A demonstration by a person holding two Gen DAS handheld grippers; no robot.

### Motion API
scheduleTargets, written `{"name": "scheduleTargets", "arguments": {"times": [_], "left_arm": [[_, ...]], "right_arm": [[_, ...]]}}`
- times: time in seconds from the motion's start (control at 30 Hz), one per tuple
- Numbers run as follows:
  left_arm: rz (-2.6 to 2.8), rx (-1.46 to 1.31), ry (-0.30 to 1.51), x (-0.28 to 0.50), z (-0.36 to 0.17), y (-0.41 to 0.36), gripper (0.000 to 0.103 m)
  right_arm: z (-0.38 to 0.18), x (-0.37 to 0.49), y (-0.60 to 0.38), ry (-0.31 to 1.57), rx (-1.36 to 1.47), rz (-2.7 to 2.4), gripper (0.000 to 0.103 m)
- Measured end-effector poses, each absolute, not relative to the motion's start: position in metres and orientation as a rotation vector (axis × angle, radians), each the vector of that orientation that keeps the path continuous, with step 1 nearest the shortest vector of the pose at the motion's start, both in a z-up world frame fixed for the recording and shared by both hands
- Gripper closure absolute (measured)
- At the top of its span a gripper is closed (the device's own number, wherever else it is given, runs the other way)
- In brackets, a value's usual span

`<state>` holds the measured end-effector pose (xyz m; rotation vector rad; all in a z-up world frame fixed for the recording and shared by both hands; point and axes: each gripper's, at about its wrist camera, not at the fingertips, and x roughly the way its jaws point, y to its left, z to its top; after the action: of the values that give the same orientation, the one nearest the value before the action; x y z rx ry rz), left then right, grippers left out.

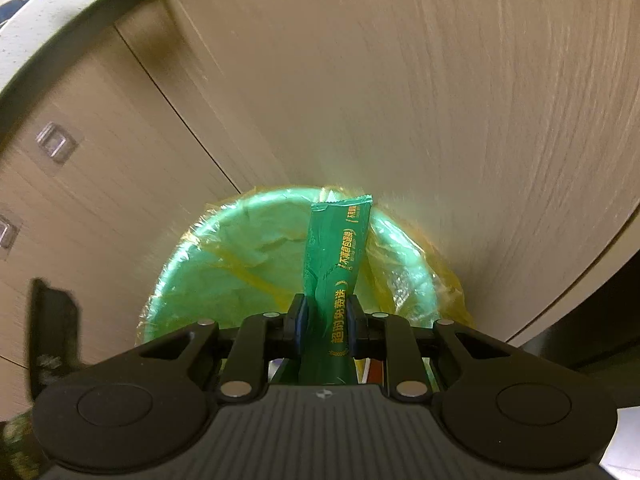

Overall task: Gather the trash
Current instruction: 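Lower the garlic and green wrapper into the bin and open both tools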

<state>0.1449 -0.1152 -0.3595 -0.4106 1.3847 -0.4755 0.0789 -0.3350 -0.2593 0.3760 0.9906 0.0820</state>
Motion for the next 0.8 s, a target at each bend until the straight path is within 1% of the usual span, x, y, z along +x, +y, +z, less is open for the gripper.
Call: {"name": "scheduleTargets", "arguments": {"times": [0.1, 0.2, 0.47, 0.6, 0.8], "left_arm": [[-0.456, -0.490, 1.374, 0.150, -0.363, -0.107, 0.048], [-0.450, -0.503, 1.321, 0.150, -0.347, -0.091, 0.048], [-0.411, -0.415, 1.178, 0.135, -0.300, -0.044, 0.048], [-0.402, -0.390, 1.153, 0.128, -0.293, -0.035, 0.048], [-0.407, -0.237, 1.136, 0.122, -0.290, -0.041, 0.048]], "right_arm": [[-0.262, 0.078, -0.334, 1.000, 0.366, 0.088, 0.084], [-0.266, 0.080, -0.330, 1.034, 0.333, 0.131, 0.084], [-0.310, 0.111, -0.295, 1.287, 0.272, 0.326, 0.084], [-0.342, 0.136, -0.265, 1.410, 0.175, 0.368, 0.084], [-0.391, 0.160, -0.228, 1.587, 0.050, 0.422, 0.083]]}}
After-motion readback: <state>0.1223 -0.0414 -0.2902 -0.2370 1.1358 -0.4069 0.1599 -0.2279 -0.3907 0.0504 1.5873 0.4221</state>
